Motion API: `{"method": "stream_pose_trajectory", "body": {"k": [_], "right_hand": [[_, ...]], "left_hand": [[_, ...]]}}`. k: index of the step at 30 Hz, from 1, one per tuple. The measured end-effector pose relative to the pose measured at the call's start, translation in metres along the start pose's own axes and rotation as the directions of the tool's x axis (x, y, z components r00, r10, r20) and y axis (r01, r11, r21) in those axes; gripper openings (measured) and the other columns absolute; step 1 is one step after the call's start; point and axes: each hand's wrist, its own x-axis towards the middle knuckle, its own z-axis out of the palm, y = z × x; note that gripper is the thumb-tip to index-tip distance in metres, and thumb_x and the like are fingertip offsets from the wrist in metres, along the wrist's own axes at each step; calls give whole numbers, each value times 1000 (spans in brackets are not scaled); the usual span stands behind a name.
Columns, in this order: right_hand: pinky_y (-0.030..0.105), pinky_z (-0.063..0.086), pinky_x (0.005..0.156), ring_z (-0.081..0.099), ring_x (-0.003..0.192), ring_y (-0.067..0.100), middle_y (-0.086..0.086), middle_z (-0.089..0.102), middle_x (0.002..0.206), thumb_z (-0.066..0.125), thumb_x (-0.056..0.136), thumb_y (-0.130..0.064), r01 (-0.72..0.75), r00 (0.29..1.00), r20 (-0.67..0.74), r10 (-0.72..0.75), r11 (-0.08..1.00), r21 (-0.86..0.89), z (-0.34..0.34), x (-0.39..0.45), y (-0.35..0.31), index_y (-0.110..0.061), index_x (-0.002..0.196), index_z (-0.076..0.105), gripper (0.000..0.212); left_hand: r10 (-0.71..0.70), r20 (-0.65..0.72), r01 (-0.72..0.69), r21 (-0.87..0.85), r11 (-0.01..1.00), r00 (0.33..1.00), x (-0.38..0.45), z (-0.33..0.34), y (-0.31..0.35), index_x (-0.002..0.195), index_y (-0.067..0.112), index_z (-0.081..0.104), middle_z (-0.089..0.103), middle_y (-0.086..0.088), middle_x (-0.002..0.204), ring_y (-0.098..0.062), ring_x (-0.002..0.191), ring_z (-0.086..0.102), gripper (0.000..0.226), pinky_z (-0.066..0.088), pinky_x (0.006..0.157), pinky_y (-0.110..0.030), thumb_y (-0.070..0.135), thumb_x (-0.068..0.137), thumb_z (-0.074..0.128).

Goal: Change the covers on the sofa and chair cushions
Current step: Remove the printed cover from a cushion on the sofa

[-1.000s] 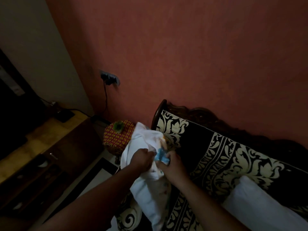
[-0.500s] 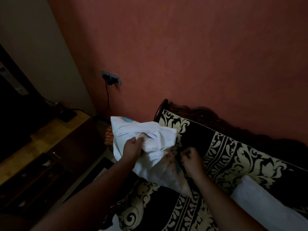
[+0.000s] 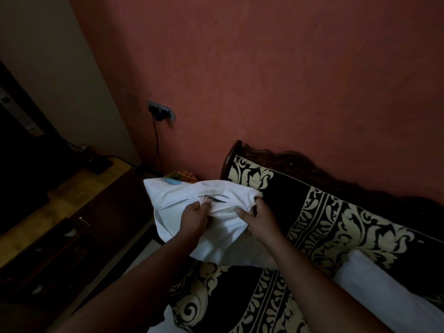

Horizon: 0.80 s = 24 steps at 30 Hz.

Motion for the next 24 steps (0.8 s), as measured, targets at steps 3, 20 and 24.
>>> {"method": "stream_pose_trajectory", "body": {"k": [3, 20, 24], "right_hand": [[41, 54, 81, 67, 95, 25, 1, 69, 97, 70, 88, -45, -56, 991, -114, 70, 991, 121, -1, 6, 5, -18, 110, 66, 35], [34, 49, 94, 62, 118, 30, 13, 65, 129, 66, 93, -37, -160, 985, -133, 110, 871, -465, -12, 18, 19, -15, 130, 63, 42], [37, 54, 92, 64, 113, 29, 10, 66, 119, 77, 81, -37, -229, 967, -35, 253, 797, -559, -17, 31, 24, -14, 124, 62, 51]], "left_hand": [[5, -1, -5, -38, 999, 1000, -3, -5, 0, 68, 9, 55, 56, -3, 51, -26, 58, 60, 36, 52, 62, -41, 28, 98, 62], [129, 138, -125, -42, 991, 982, -27, -15, 2, 64, 11, 55, 56, -7, 54, -20, 54, 59, 43, 48, 54, -31, 32, 100, 62], [184, 154, -209, 170, 963, 971, -25, -5, -3, 60, 8, 50, 55, -7, 50, -21, 53, 59, 56, 48, 60, -38, 45, 101, 58]]}}
